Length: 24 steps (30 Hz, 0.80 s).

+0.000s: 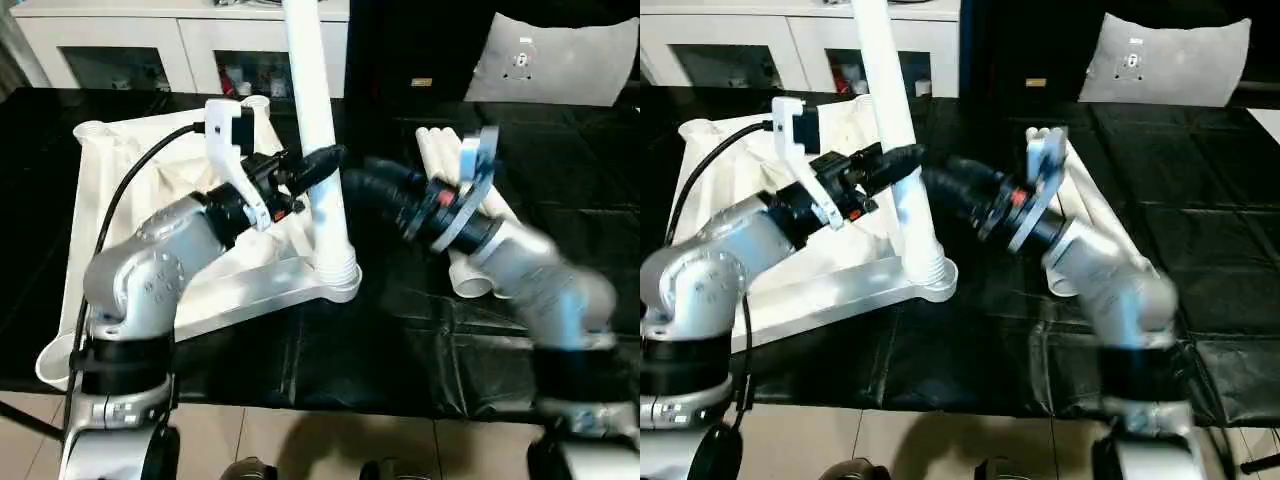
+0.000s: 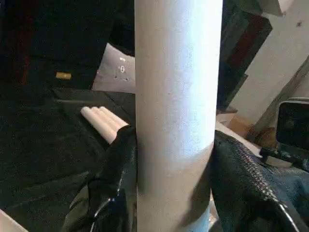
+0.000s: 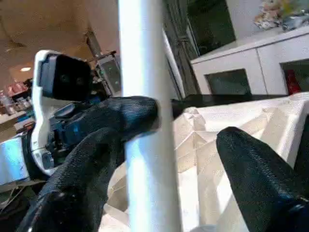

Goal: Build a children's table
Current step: Pick table leg

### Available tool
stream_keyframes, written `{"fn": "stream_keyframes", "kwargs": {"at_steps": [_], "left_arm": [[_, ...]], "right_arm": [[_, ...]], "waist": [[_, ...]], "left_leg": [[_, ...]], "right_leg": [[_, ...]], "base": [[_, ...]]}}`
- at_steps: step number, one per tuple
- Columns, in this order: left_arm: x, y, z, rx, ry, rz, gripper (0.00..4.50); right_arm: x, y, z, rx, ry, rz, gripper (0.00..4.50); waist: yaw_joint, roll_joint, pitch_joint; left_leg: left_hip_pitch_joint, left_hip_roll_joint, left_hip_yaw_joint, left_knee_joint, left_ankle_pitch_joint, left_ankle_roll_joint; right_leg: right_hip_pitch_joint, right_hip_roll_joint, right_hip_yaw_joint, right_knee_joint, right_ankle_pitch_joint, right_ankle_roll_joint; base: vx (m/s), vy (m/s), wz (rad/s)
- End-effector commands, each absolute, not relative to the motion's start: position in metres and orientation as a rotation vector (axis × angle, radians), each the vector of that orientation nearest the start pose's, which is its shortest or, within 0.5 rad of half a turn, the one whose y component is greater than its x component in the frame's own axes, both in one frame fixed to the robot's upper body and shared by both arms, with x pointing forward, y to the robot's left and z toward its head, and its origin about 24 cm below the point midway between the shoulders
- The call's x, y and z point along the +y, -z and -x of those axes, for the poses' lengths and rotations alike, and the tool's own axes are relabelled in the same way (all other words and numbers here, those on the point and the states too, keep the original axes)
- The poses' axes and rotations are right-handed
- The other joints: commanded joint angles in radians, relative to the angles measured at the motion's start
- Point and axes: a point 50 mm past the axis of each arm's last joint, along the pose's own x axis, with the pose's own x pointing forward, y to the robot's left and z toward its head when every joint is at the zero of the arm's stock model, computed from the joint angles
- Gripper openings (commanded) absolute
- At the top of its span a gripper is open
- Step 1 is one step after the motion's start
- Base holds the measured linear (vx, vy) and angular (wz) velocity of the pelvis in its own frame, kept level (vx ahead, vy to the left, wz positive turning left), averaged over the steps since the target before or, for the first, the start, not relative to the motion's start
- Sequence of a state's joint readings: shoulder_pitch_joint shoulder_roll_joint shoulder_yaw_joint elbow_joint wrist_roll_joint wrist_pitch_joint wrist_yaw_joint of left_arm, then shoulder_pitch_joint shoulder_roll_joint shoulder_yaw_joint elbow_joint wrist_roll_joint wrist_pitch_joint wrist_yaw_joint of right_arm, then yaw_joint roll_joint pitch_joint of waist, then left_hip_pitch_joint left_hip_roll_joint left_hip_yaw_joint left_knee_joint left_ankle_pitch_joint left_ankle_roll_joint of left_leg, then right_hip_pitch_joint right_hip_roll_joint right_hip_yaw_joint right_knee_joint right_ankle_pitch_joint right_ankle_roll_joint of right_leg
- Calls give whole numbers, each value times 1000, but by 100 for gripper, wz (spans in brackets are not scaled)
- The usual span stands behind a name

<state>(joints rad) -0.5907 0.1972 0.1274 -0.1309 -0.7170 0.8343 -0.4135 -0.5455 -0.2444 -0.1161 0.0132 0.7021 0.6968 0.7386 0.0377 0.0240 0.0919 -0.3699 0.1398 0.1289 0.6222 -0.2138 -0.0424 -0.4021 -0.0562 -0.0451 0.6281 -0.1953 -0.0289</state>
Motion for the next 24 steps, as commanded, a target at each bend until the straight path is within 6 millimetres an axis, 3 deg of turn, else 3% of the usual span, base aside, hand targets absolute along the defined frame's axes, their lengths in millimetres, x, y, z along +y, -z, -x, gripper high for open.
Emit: {"fn": "stream_keyframes", "kwargs": {"at_steps": [1,8,11,18,24], "left_arm": [[114,-190,-313,48,843,424,185],[112,-198,-312,18,875,381,185],[105,-203,-308,4,921,285,185],[95,-205,-303,-13,975,145,185],[88,-205,-299,-40,1007,60,185]], "right_arm": [[-129,-162,-313,37,-1041,-459,394],[-128,-157,-306,131,-1097,-295,445],[-124,-148,-304,221,-1111,-143,445],[-116,-143,-304,245,-1151,-87,445],[-109,-139,-305,275,-1163,-100,393]], "waist": [[4,-8,-75],[8,-11,-74],[8,-13,-74],[7,-15,-72],[5,-16,-69]], "left_leg": [[-5,56,-6,-65,-13,73],[-7,57,-6,-65,-1,88],[-7,58,-7,-64,1,89],[-8,63,-7,-66,-8,81],[-6,65,-7,-68,-14,73]], "right_leg": [[69,-73,46,-76,-133,-240],[69,-76,45,-79,-135,-232],[68,-75,46,-80,-154,-217],[68,-80,48,-77,-151,-226],[66,-80,49,-77,-151,-230]], "base": [[0,0,0],[0,0,0],[0,0,0],[0,0,0],[0,0,0]]}}
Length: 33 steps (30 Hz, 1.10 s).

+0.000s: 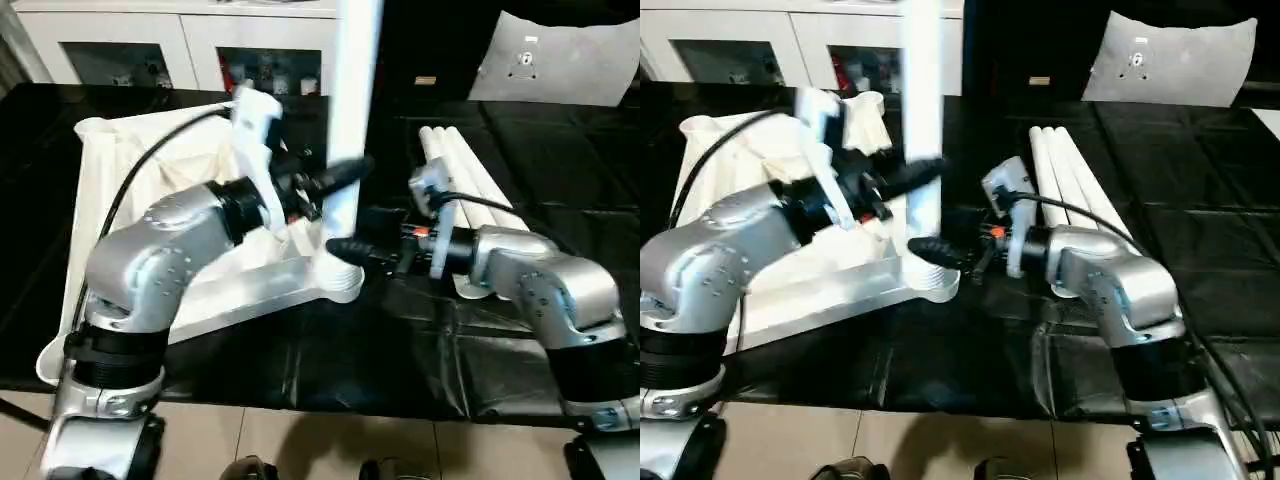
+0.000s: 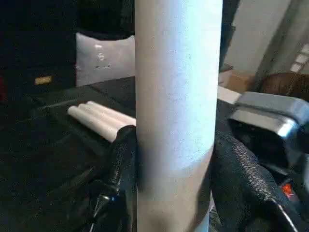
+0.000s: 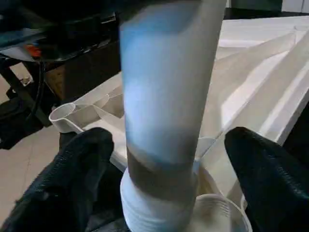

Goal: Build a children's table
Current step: Pick table leg

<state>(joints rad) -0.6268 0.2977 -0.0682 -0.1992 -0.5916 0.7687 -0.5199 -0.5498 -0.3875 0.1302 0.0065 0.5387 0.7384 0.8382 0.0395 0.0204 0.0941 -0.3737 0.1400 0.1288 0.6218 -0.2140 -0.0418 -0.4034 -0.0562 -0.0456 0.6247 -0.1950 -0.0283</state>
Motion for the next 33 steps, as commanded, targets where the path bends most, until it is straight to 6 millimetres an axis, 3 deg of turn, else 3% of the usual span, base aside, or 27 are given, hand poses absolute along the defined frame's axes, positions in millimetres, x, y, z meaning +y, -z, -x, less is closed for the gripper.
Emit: {"fn": "stream_keyframes", "kwargs": {"at_steps": [1,2,5,20,23,24,26,28,33], "left_arm": [[87,-206,-298,-45,1017,52,185],[86,-206,-296,-50,1027,43,185],[86,-206,-296,-57,1034,35,185],[81,-210,-292,-71,1080,97,185],[82,-207,-293,-63,1073,87,185],[82,-207,-293,-63,1072,87,185],[82,-207,-294,-62,1070,87,185],[83,-207,-294,-61,1068,85,185],[85,-206,-294,-57,1062,75,185]], "right_arm": [[-108,-139,-305,279,-1166,-105,379],[-108,-138,-305,280,-1170,-107,368],[-106,-137,-305,283,-1182,-120,358],[-103,-132,-305,298,-1185,-142,218],[-102,-134,-304,273,-1203,-131,218],[-102,-134,-304,272,-1203,-131,259],[-101,-134,-304,276,-1206,-140,259],[-101,-134,-304,274,-1203,-144,289],[-104,-137,-306,255,-1190,-151,289]], "waist": [[3,-11,-72],[1,-16,-71],[0,-16,-69],[-1,-13,-68],[-2,-12,-69],[-1,-13,-69],[-1,-13,-69],[-1,-12,-70],[0,-11,-71]], "left_leg": [[-3,64,-7,-67,-14,70],[-3,64,-6,-68,-18,71],[-4,63,-5,-68,-21,69],[-4,63,-7,-70,-29,64],[-4,64,-7,-69,-29,64],[-4,63,-7,-69,-29,64],[-4,63,-7,-69,-29,63],[-4,64,-7,-69,-27,63],[-3,64,-7,-69,-30,60]], "right_leg": [[68,-81,49,-73,-144,-236],[68,-80,50,-74,-143,-236],[68,-80,50,-75,-150,-235],[68,-81,50,-75,-154,-235],[68,-81,50,-75,-155,-235],[68,-80,50,-75,-153,-235],[68,-80,50,-75,-155,-234],[68,-81,50,-75,-151,-235],[68,-81,50,-74,-148,-237]], "base": [[0,0,0],[0,0,0],[0,0,0],[0,0,0],[0,0,0],[0,0,0],[0,0,0],[0,0,0],[0,0,0]]}}
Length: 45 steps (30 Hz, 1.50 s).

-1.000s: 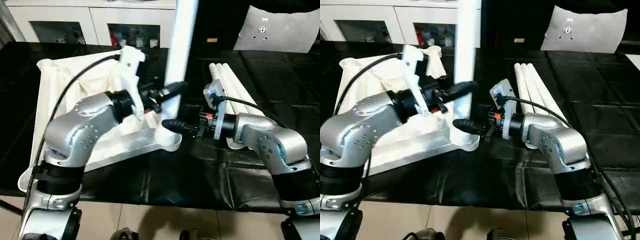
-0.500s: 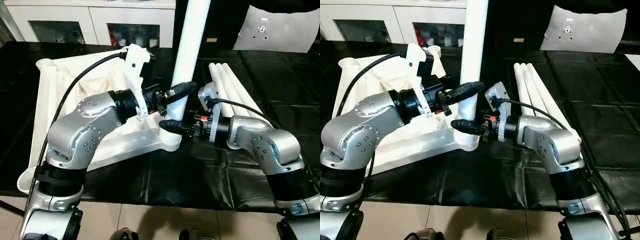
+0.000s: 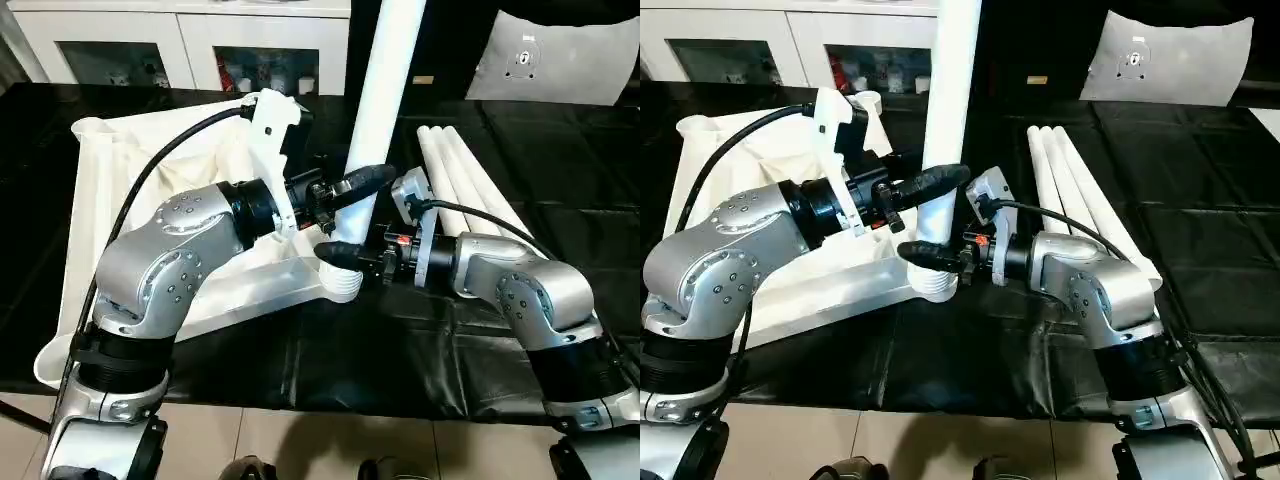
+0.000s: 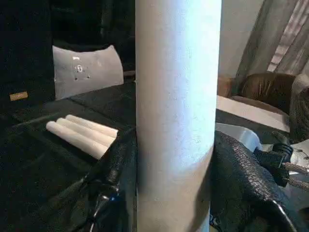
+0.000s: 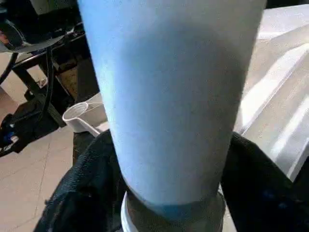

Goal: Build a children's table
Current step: Pick table leg

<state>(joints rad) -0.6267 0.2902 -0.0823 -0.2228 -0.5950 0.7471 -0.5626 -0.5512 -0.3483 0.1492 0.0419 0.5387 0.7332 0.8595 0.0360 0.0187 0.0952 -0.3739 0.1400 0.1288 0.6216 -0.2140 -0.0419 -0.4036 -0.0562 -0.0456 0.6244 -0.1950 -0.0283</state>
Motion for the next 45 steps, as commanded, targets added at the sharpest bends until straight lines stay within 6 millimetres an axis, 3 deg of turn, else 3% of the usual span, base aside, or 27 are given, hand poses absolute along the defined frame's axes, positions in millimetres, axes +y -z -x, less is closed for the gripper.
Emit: {"fn": "stream_keyframes", "kwargs": {"at_steps": [1,10,14,16,23,24,28,36,40,42,45], "left_arm": [[85,-206,-295,-55,1062,72,185],[86,-205,-294,-53,1070,69,185],[84,-206,-292,-60,1077,93,185],[84,-206,-292,-60,1078,93,185],[82,-208,-292,-66,1081,107,185],[82,-208,-292,-66,1080,108,185],[82,-208,-292,-66,1080,114,185],[82,-208,-292,-65,1082,107,185],[77,-211,-282,-77,1167,129,185],[76,-210,-281,-73,1167,128,241],[75,-210,-279,-77,1192,138,255]], "right_arm": [[-105,-138,-306,250,-1192,-158,289],[-107,-140,-304,235,-1204,-184,289],[-105,-140,-303,234,-1214,-202,273],[-105,-140,-302,234,-1215,-203,237],[-103,-138,-302,243,-1225,-206,237],[-103,-138,-302,245,-1225,-205,206],[-103,-138,-302,248,-1225,-213,196],[-104,-136,-303,251,-1209,-215,194],[-105,-134,-303,251,-1190,-220,194],[-104,-134,-303,246,-1184,-227,194],[-103,-133,-303,246,-1176,-223,194]], "waist": [[3,-7,-73],[4,-8,-77],[5,-8,-79],[6,-8,-80],[7,-8,-81],[7,-9,-79],[7,-8,-79],[7,-9,-79],[7,-7,-78],[7,-6,-77],[7,-5,-77]], "left_leg": [[-3,64,-8,-69,-28,59],[-2,64,-7,-67,-17,63],[-3,64,-7,-66,-10,64],[-4,64,-7,-65,-3,66],[-3,63,-7,-64,2,68],[-3,63,-7,-65,0,69],[-4,63,-7,-64,1,68],[-3,63,-7,-64,5,73],[-3,63,-7,-65,-2,68],[-3,64,-7,-65,-5,67],[-2,63,-7,-66,-13,63]], "right_leg": [[69,-81,50,-73,-144,-238],[70,-80,50,-71,-118,-247],[73,-81,49,-69,-108,-250],[73,-81,49,-68,-97,-251],[73,-80,49,-66,-90,-253],[73,-80,49,-67,-93,-252],[73,-81,49,-67,-98,-251],[73,-80,49,-67,-92,-252],[73,-80,49,-66,-97,-253],[72,-80,49,-67,-99,-254],[71,-79,49,-69,-108,-252]], "base": [[0,0,0],[0,0,0],[0,0,0],[0,0,0],[0,0,0],[0,0,0],[0,0,0],[0,0,0],[0,0,0],[0,0,0],[0,0,0]]}}
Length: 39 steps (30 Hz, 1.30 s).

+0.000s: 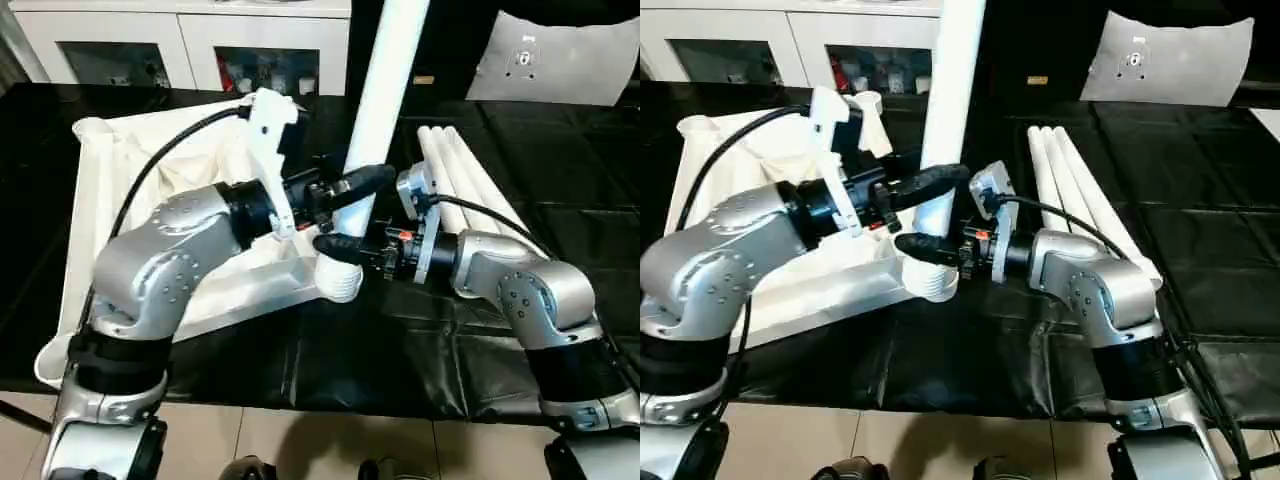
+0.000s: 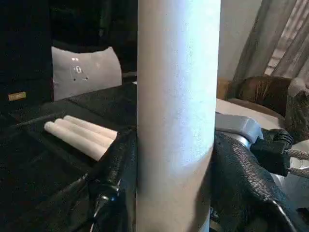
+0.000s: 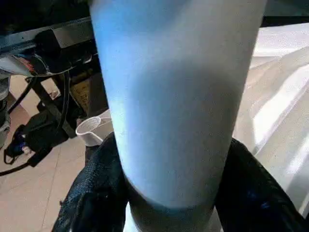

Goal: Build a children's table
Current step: Pick table leg

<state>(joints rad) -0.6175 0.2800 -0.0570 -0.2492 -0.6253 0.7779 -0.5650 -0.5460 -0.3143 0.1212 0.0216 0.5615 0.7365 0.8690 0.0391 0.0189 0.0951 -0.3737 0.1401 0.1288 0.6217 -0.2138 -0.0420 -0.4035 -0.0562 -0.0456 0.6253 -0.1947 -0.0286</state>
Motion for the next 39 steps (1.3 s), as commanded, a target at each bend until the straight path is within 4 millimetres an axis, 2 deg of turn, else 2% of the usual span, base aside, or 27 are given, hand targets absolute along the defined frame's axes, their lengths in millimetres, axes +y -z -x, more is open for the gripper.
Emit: {"fn": "stream_keyframes", "kwargs": {"at_steps": [1,6,7,8,12,20,21,24,27,28,31,33,34,35,37,38,39], "left_arm": [[74,-211,-279,-83,1199,159,255],[70,-213,-274,-89,1231,192,255],[69,-212,-274,-85,1231,192,255],[68,-211,-274,-81,1234,194,255],[66,-209,-274,-72,1226,198,255],[77,-196,-282,-27,1177,153,255],[81,-190,-283,-12,1167,137,255],[85,-179,-279,-10,1207,146,255],[86,-167,-274,17,1228,158,255],[85,-163,-273,32,1230,154,255],[85,-153,-270,49,1248,137,255],[85,-148,-268,57,1256,115,264],[86,-142,-268,72,1256,95,298],[88,-129,-266,103,1252,54,298],[89,-122,-265,119,1250,42,306],[90,-118,-264,131,1251,46,313],[90,-118,-264,131,1251,46,327]], "right_arm": [[-103,-132,-304,248,-1173,-221,194],[-104,-127,-304,260,-1154,-203,194],[-104,-126,-304,262,-1148,-198,194],[-104,-125,-304,266,-1142,-191,194],[-103,-123,-304,262,-1132,-168,194],[-101,-120,-302,242,-1142,-111,193],[-100,-119,-301,237,-1138,-99,193],[-97,-114,-296,219,-1134,-89,193],[-92,-105,-288,210,-1153,-86,193],[-90,-100,-285,215,-1157,-85,193],[-89,-91,-281,216,-1147,-93,193],[-89,-88,-280,209,-1136,-103,193],[-90,-86,-279,203,-1126,-108,193],[-92,-80,-278,195,-1105,-113,193],[-93,-77,-277,193,-1095,-110,193],[-94,-74,-276,194,-1088,-102,192],[-94,-74,-276,194,-1088,-102,192]], "waist": [[5,-3,-77],[6,-3,-79],[7,2,-79],[6,-1,-78],[7,0,-78],[5,0,-76],[4,-3,-74],[3,-2,-71],[0,0,-72],[-1,3,-69],[-3,4,-66],[-4,3,-66],[-5,3,-63],[-5,7,-60],[-9,4,-59],[-9,8,-62],[-10,7,-63]], "left_leg": [[-2,63,-7,-65,-13,62],[-3,63,-8,-65,-4,65],[-2,63,-9,-65,-3,65],[-2,64,-8,-65,-10,64],[-2,64,-9,-65,-14,62],[-2,63,-9,-67,-22,64],[-2,64,-8,-68,-26,64],[-2,67,-9,-71,-39,60],[-2,68,-9,-72,-32,61],[-3,69,-9,-74,-46,60],[-1,69,-10,-78,-87,52],[3,70,-10,-80,-108,44],[1,71,-10,-81,-115,44],[0,72,-12,-85,-135,42],[-1,70,-10,-86,-154,36],[1,70,-11,-85,-139,32],[0,70,-11,-84,-123,33]], "right_leg": [[72,-80,49,-69,-107,-253],[73,-79,49,-67,-81,-255],[72,-79,48,-66,-77,-257],[72,-79,49,-68,-81,-257],[73,-80,49,-68,-79,-258],[71,-79,49,-69,-93,-254],[70,-79,49,-70,-98,-252],[69,-82,51,-74,-127,-237],[68,-81,51,-70,-97,-242],[66,-81,51,-72,-103,-243],[65,-82,52,-78,-150,-240],[64,-81,53,-80,-185,-234],[62,-82,55,-82,-193,-229],[61,-82,54,-87,-223,-219],[62,-84,56,-91,-259,-201],[63,-83,56,-87,-242,-204],[62,-81,56,-85,-208,-212]], "base": [[0,0,0],[0,0,0],[0,0,0],[0,0,0],[0,0,0],[0,0,0],[0,0,0],[0,0,0],[0,0,0],[0,0,0],[0,0,0],[0,0,0],[0,0,0],[0,0,0],[0,0,0],[0,0,0],[0,0,0]]}}
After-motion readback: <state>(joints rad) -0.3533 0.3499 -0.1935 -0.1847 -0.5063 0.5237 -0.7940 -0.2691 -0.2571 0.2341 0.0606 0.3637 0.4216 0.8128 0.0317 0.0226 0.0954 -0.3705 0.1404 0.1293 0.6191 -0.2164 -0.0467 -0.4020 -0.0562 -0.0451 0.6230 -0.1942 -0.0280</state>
